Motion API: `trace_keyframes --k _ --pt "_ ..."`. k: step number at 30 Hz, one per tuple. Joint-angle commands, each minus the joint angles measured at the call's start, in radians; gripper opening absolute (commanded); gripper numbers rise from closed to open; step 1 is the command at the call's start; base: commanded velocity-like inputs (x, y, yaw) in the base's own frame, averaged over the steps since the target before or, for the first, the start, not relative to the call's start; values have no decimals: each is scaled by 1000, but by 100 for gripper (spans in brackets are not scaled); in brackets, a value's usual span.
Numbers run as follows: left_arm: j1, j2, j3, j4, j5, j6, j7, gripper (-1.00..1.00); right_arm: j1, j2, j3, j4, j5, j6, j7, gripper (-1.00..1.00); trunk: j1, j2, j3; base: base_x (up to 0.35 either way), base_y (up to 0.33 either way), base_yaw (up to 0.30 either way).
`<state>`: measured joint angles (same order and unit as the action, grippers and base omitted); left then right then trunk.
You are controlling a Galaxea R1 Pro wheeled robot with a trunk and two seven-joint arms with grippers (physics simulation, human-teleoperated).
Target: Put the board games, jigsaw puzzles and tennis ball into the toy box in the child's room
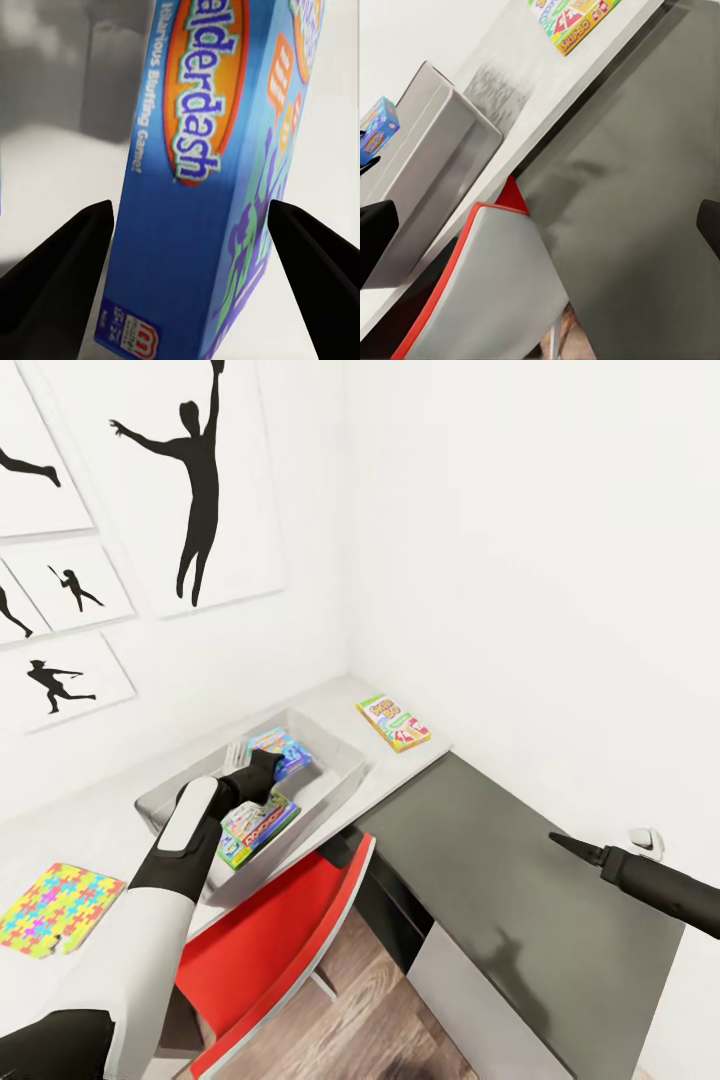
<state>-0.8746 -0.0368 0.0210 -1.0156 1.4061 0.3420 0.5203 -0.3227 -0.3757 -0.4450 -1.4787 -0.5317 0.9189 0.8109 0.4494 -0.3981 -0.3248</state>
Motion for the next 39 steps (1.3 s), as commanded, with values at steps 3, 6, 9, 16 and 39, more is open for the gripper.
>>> trace_keyframes --k 3,6,9,16,39 --pt "-4 0 2 -1 6 3 7 -100 -1 0 1 0 1 5 4 100 1 -2 -2 0 0 0" --pt "-7 0 2 -1 7 3 7 -100 -1 0 4 0 1 5 4 100 1 -2 -2 0 0 0" --pt "-8 0 2 -1 7 3 7 -100 -1 0 4 0 1 5 4 100 1 -2 -3 0 0 0" --pt "-10 0 2 0 7 3 7 -100 -1 0 5 0 1 5 4 100 1 -2 -3 0 0 0" --pt "-11 0 3 0 7 3 6 -100 -1 0 5 0 1 5 4 100 1 -2 -3 0 0 -32"
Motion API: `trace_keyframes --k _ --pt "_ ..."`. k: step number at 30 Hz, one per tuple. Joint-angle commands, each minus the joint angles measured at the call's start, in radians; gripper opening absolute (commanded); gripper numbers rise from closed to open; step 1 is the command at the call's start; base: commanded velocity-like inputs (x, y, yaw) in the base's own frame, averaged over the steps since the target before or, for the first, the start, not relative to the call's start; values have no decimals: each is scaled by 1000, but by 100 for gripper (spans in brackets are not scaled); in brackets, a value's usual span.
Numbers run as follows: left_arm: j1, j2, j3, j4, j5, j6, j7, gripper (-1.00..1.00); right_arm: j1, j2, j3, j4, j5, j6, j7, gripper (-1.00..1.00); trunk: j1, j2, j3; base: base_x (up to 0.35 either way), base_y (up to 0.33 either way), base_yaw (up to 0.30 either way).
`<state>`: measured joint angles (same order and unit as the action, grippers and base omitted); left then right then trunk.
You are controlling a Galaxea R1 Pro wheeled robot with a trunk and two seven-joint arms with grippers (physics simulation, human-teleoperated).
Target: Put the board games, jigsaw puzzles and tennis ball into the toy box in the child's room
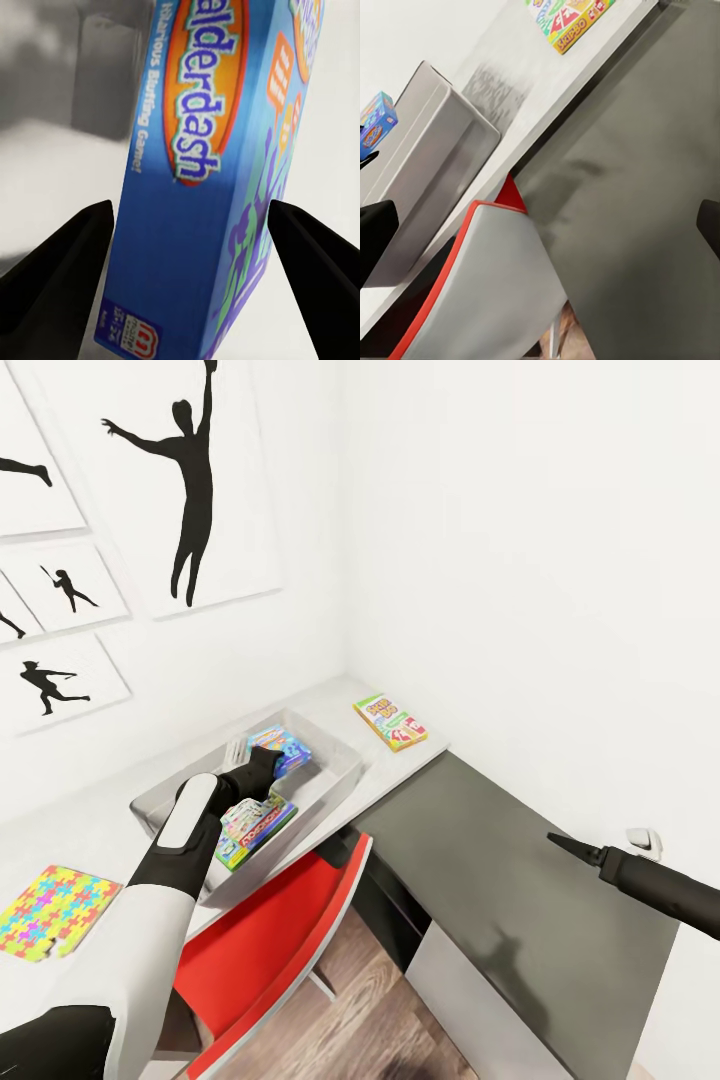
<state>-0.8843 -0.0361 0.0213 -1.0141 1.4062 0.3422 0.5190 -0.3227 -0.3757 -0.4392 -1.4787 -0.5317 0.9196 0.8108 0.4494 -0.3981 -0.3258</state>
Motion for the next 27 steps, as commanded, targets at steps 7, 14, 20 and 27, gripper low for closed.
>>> trace_keyframes --k 7,14,20,27 --pt "-1 -1 3 -1 7 3 7 -100 -1 0 -1 0 1 5 4 100 1 -2 -2 0 0 -3" --pt "-1 -1 3 -1 7 3 7 -100 -1 0 -1 0 1 5 4 100 1 -2 -2 0 0 -3" --pt "-1 -1 3 -1 7 3 7 -100 -1 0 0 0 1 5 4 100 1 -2 -2 0 0 -106" --pt "-1 -1 3 -1 7 3 7 -100 -1 0 -1 0 1 5 4 100 1 -2 -2 0 0 -91"
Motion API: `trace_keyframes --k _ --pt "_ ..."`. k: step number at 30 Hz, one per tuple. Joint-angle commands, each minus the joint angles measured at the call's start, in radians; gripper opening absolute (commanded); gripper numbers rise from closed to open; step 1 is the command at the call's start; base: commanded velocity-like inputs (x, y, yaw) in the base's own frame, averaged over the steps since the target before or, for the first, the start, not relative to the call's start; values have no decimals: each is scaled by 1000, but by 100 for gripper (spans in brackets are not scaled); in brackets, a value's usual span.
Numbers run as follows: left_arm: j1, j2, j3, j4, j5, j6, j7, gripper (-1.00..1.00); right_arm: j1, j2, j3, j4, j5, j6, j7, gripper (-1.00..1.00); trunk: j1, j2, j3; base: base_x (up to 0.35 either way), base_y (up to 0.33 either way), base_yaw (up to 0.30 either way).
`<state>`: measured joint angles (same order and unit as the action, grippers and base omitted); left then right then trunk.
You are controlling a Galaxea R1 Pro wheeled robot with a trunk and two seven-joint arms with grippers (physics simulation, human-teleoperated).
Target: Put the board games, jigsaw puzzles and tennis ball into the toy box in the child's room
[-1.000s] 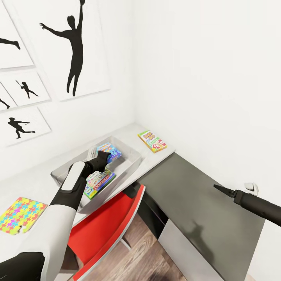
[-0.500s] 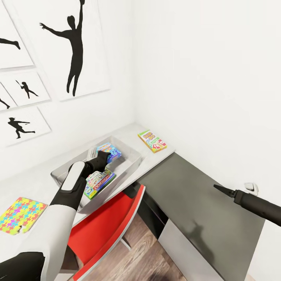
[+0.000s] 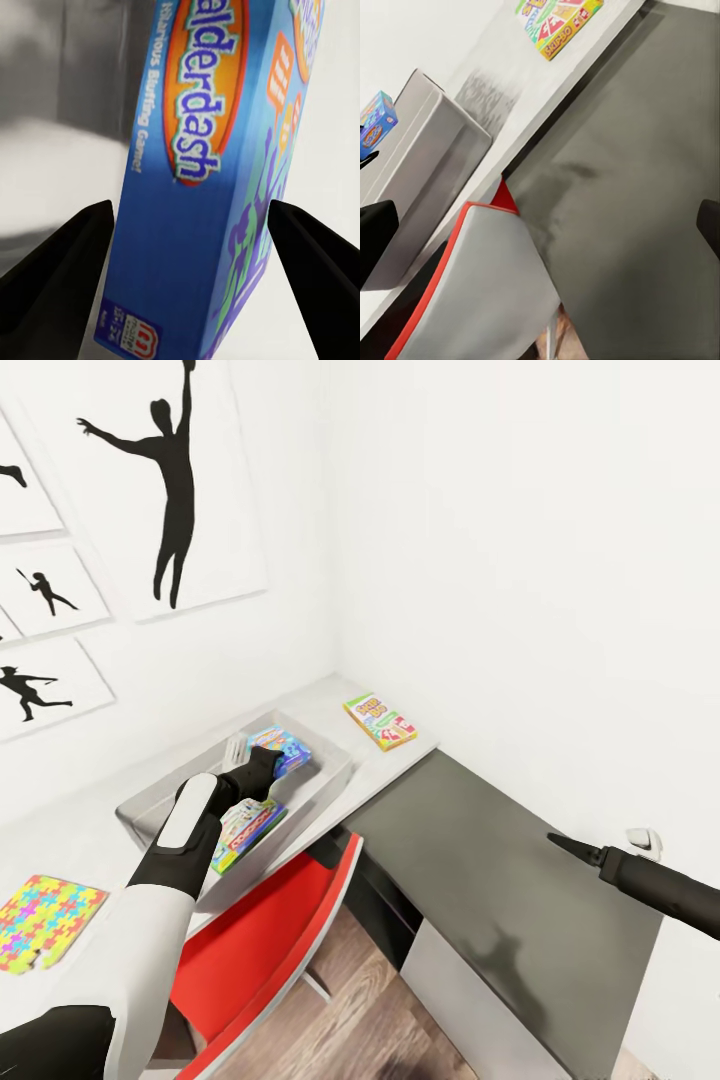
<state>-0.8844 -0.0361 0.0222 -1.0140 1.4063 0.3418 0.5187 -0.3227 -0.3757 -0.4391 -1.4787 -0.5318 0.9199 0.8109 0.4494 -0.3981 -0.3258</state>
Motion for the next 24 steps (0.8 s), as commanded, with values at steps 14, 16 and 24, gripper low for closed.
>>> trace_keyframes --k 14,16,24 --pt "-1 -1 3 -1 6 2 8 -100 -1 0 -1 0 1 4 4 100 1 -2 -2 0 0 -18" --pt "-1 -1 3 -1 6 2 7 -100 -1 0 -1 0 1 5 4 100 1 -2 -2 0 0 -4" --pt "-1 -1 4 -1 6 2 7 -100 -1 0 -1 0 1 4 4 100 1 -2 -3 0 0 -2"
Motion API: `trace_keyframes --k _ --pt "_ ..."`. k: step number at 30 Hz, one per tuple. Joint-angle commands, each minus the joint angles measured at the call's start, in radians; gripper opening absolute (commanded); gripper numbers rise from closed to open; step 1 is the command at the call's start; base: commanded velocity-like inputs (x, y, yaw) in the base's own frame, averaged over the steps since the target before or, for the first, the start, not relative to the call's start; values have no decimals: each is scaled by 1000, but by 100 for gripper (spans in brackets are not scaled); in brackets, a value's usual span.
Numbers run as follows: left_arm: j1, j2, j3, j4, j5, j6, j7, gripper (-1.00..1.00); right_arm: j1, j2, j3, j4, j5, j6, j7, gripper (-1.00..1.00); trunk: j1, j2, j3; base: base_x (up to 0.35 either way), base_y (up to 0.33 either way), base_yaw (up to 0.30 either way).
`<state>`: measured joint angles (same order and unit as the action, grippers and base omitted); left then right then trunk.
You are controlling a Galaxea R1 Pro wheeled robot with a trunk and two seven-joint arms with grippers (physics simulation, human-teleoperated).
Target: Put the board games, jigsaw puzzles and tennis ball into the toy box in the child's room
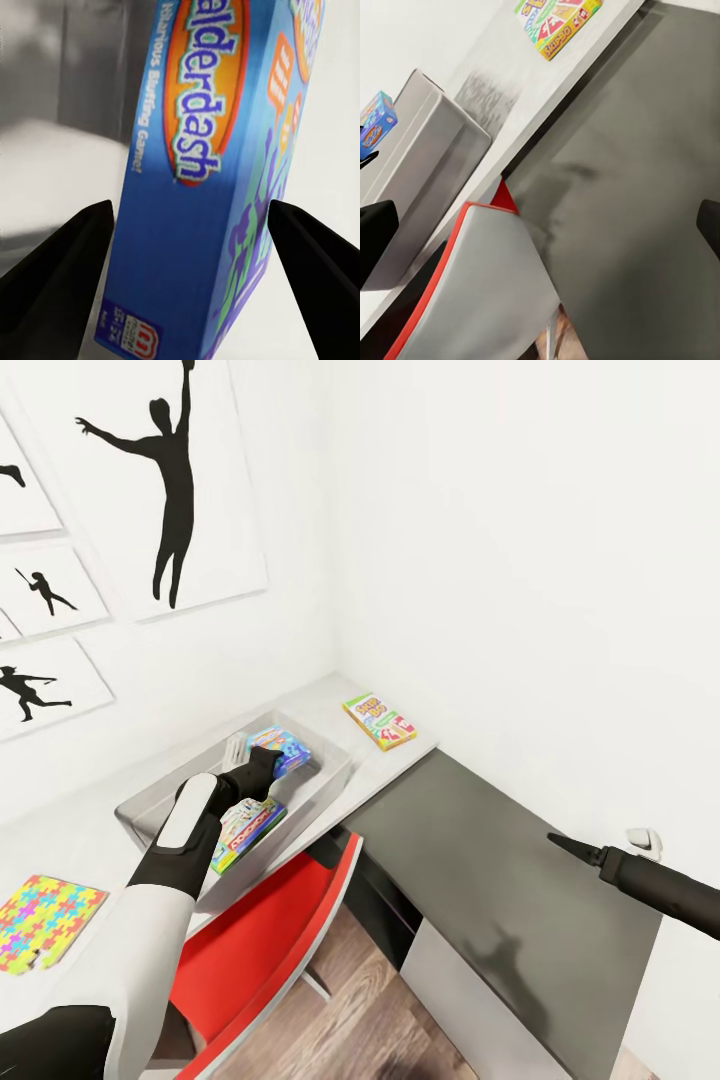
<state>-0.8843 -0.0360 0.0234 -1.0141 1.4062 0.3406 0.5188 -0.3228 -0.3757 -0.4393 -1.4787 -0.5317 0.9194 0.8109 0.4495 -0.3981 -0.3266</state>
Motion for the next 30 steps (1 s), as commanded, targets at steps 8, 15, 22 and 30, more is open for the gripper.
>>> trace_keyframes --k 8,15,22,30 --pt "-1 0 15 -1 7 3 7 -100 -1 0 0 0 1 5 4 100 1 -2 -10 0 0 0" --pt "-1 0 29 -2 6 3 7 -100 -1 0 0 0 1 5 4 100 1 -2 -20 0 0 0" --pt "-1 0 33 -3 6 4 6 -100 -1 0 0 0 1 4 4 100 1 -2 -29 0 0 0" --pt "-1 0 35 -2 7 4 6 -100 -1 0 1 0 0 4 5 100 1 -2 -32 0 0 0"
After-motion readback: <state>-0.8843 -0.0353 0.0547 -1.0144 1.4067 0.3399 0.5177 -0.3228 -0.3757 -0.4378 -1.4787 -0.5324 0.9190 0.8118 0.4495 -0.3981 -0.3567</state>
